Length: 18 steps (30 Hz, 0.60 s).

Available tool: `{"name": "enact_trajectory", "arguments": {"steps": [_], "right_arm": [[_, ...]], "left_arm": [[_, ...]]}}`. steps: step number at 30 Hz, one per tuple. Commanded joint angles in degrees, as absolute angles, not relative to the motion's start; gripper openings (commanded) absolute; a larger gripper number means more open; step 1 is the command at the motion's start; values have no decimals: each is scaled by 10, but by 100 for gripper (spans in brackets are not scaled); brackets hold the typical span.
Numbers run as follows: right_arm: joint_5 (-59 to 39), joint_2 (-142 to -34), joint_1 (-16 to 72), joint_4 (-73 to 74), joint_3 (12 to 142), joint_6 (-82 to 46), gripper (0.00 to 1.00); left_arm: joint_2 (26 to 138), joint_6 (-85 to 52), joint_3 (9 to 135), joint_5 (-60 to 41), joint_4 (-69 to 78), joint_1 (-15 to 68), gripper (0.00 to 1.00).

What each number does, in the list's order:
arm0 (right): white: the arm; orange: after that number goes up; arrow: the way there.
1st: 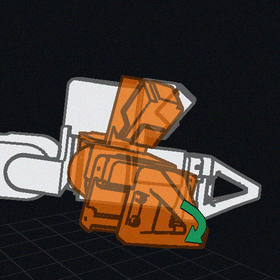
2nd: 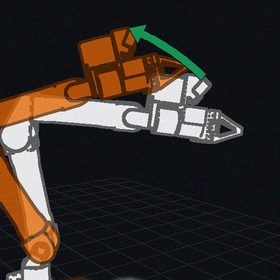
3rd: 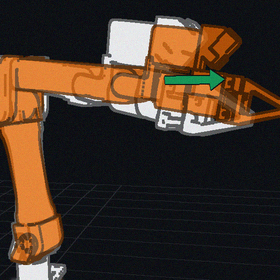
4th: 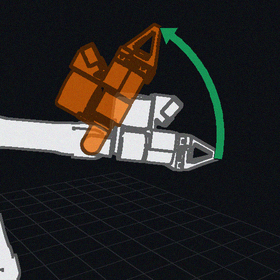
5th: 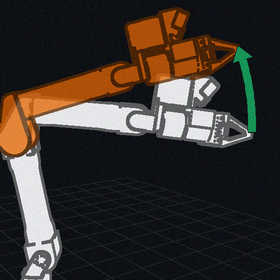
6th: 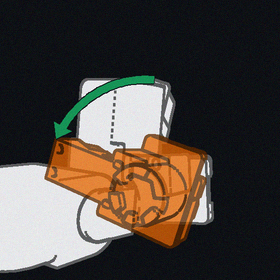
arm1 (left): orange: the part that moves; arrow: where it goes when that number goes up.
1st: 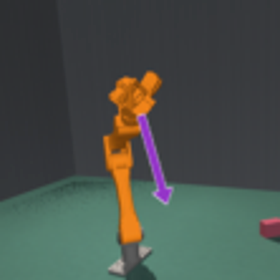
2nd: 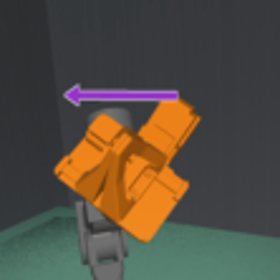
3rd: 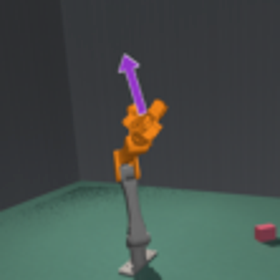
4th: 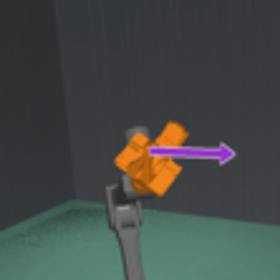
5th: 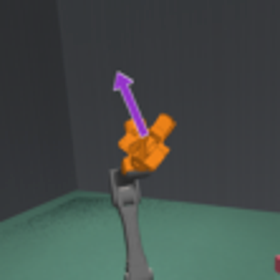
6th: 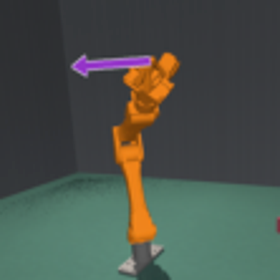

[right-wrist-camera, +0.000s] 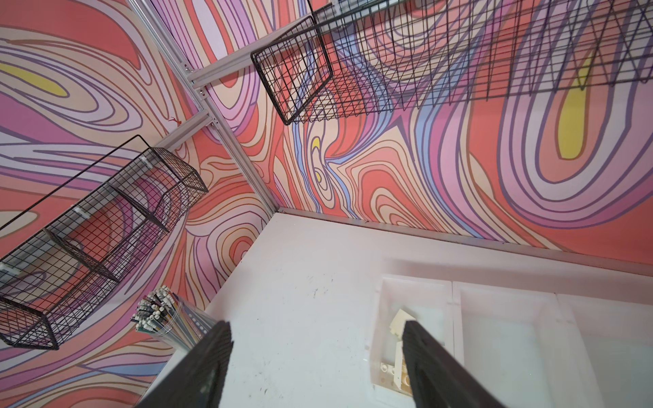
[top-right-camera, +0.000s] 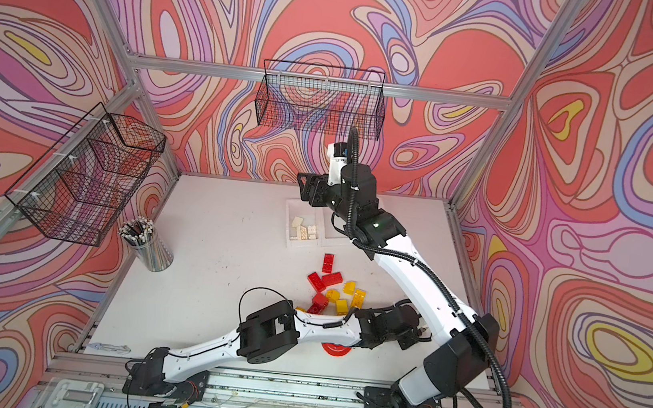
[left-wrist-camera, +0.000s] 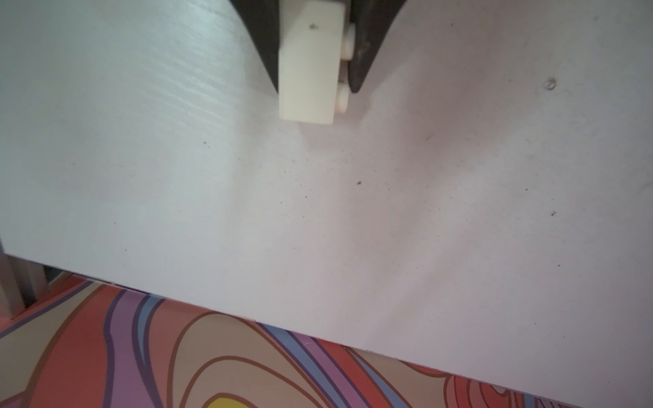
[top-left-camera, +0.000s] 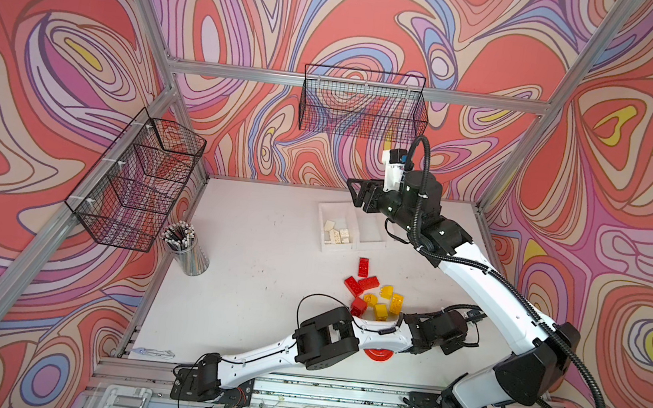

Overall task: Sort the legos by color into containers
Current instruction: 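Grasp the loose white brick beyond the pile with the left gripper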

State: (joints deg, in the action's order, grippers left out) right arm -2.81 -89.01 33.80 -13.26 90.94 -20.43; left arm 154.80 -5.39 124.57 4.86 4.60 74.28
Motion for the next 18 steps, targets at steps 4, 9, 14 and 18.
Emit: {"name": "enact_trajectory", "arguments": {"steps": [4, 9, 14, 18], "right_arm": [[-46, -893, 340, -123, 899, -210, 83], [-81, -896, 314, -118, 904, -237, 84], [-149, -883, 241, -66, 851, -302, 84], [-160, -871, 196, -52, 808, -315, 84]], "left_arm": [[1461, -18, 1138, 97, 89, 743, 21], [1331, -4, 976, 125, 139, 739, 20], [1196, -38, 837, 131, 108, 705, 19], [1088, -79, 734, 137, 78, 650, 18]]}}
